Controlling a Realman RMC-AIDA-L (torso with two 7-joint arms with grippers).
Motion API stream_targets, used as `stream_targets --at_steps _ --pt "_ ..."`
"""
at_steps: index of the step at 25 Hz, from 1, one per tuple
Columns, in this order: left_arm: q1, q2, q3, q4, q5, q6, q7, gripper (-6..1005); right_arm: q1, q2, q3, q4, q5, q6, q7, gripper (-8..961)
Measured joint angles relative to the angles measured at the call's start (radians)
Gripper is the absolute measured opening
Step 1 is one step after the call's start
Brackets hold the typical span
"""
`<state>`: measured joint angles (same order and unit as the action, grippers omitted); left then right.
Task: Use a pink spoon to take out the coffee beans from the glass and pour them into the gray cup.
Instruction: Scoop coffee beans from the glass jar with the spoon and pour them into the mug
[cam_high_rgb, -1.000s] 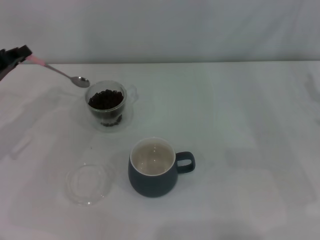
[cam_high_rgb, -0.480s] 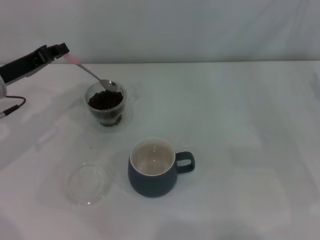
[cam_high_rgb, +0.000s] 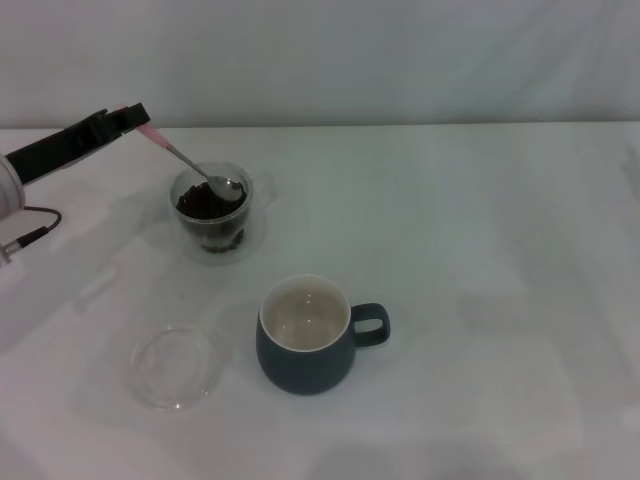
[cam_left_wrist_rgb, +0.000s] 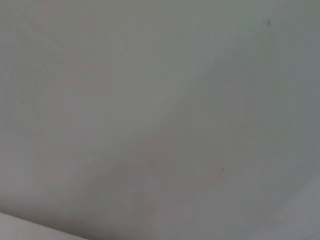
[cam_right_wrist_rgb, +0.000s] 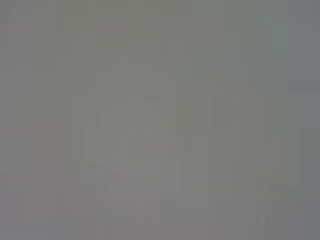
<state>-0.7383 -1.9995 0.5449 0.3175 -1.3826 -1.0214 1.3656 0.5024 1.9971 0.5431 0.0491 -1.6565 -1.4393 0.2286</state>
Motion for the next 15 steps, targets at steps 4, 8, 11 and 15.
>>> stream_targets --at_steps 4,8,11,15 --pt "0.006 -0.002 0.0 0.003 -0.001 -0.002 0.1 127 -0.005 0.0 0.0 0.0 0.0 -0.005 0.0 828" --pt "0.017 -0.003 0.0 0.039 0.0 -0.01 0.174 127 -0.01 0.0 0.0 0.0 0.0 -0.009 0.001 828" --pt "0.02 -0.011 0.0 0.052 -0.002 -0.013 0.212 126 -0.016 0.0 0.0 -0.001 0.0 -0.016 0.015 828" --pt "0.018 -0.013 0.0 0.05 0.0 -0.007 0.23 126 -0.017 0.001 0.0 -0.009 0.0 -0.019 0.024 828"
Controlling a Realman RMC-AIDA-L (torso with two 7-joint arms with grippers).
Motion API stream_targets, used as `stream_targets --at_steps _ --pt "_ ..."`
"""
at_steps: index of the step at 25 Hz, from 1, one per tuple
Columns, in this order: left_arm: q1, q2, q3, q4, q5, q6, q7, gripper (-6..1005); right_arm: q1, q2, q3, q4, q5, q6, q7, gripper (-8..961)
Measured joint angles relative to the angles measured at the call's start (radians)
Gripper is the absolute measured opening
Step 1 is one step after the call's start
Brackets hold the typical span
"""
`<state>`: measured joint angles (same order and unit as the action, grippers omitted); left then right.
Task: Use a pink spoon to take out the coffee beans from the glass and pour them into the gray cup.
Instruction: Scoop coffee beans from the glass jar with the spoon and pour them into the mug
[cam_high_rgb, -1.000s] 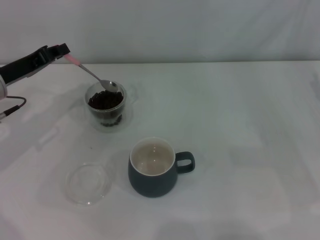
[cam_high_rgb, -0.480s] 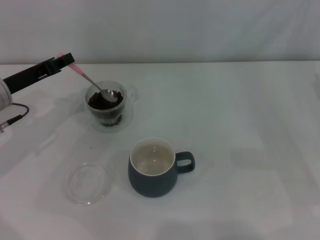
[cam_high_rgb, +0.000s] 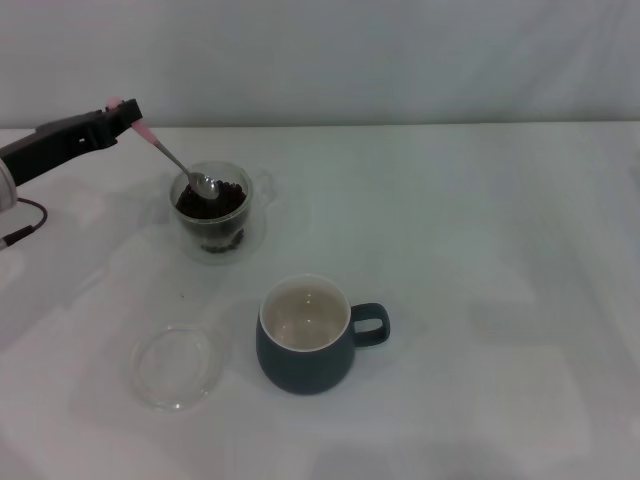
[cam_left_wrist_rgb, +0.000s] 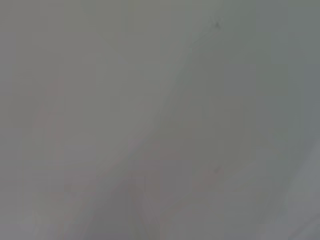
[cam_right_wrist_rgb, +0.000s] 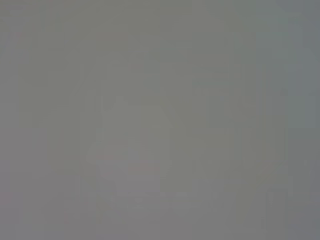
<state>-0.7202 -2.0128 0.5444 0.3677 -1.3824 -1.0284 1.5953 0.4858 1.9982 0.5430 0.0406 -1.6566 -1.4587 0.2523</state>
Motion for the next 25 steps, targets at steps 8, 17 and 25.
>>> stream_targets --at_steps 8,17,25 --pt "0.012 -0.019 -0.007 -0.008 -0.008 0.013 -0.008 126 -0.002 0.0 0.0 -0.003 0.009 0.0 0.001 829" --pt "0.04 -0.036 -0.009 -0.01 -0.049 0.015 -0.087 126 -0.001 0.0 0.0 -0.004 0.009 -0.002 0.001 829" --pt "0.085 -0.036 -0.008 -0.012 -0.073 0.053 -0.228 126 -0.001 0.002 -0.004 -0.004 0.009 -0.002 0.001 829"
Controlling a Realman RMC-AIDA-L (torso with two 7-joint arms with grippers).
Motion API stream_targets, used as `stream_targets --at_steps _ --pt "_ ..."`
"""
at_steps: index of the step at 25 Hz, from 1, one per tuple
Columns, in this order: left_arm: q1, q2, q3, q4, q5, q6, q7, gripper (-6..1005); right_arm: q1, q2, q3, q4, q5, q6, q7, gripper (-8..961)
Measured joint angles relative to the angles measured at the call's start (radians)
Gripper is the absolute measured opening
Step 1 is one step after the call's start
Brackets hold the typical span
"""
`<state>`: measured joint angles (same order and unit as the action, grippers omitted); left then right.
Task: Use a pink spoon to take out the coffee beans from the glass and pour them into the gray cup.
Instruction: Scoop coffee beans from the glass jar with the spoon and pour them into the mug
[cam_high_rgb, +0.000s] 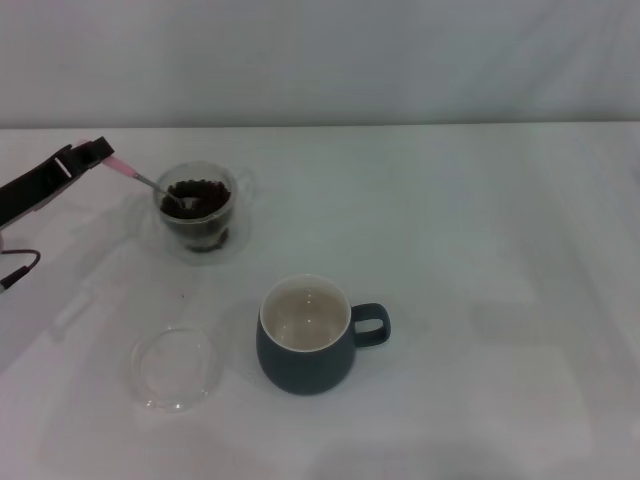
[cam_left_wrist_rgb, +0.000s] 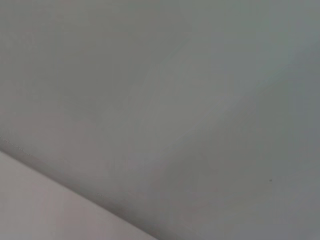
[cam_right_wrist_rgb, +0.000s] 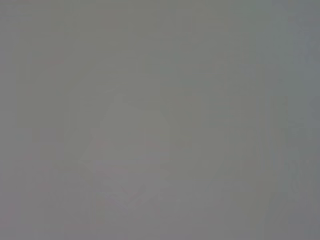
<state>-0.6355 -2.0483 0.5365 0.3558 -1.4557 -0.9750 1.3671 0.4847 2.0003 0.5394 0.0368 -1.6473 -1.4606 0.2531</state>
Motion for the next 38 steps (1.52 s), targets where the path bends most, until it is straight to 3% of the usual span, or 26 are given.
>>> stream_targets --at_steps 16,38 --pt "0.008 0.0 0.001 -0.026 0.0 -0.004 -0.124 126 -0.021 0.003 -0.004 0.005 -0.009 -0.002 0.0 829" --pt "0.077 0.012 -0.003 -0.038 -0.091 -0.076 -0.221 126 -0.02 -0.002 -0.004 0.002 -0.008 -0.025 0.0 829"
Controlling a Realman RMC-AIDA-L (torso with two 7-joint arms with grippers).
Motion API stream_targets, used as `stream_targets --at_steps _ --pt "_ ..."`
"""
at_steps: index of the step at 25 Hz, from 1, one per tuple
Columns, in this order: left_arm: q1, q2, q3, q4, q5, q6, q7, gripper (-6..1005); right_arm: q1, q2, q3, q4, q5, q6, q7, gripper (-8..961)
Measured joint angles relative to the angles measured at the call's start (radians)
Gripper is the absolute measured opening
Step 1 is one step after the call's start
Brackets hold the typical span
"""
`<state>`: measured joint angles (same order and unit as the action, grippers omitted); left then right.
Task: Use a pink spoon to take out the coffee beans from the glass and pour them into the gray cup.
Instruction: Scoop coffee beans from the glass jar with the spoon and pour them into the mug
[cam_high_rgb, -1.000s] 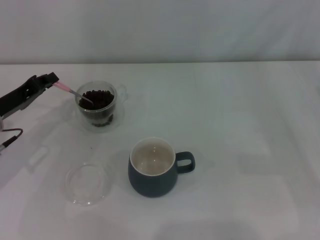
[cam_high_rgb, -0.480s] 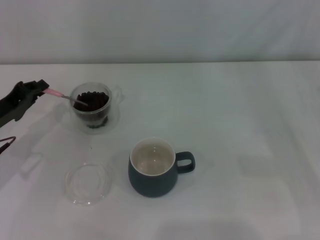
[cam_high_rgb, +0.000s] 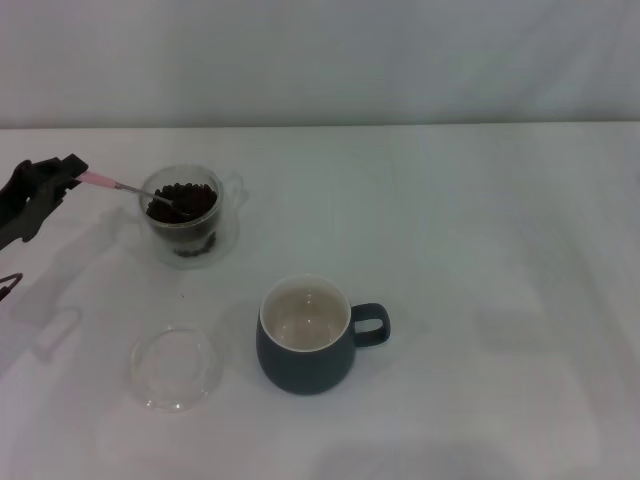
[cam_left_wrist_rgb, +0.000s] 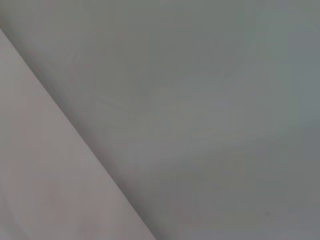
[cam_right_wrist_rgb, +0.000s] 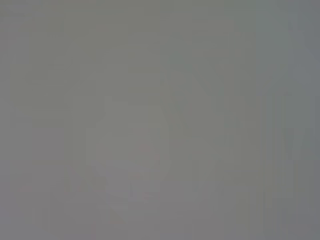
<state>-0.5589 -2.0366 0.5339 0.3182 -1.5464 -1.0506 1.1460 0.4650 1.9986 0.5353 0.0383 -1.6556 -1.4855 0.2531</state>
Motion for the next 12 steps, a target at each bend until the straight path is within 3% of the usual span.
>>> stream_targets --at_steps 12 --pt "0.046 -0.005 -0.001 0.0 -0.078 -0.027 0.0 126 -0.005 0.003 0.0 0.0 -0.001 -0.003 0.0 829"
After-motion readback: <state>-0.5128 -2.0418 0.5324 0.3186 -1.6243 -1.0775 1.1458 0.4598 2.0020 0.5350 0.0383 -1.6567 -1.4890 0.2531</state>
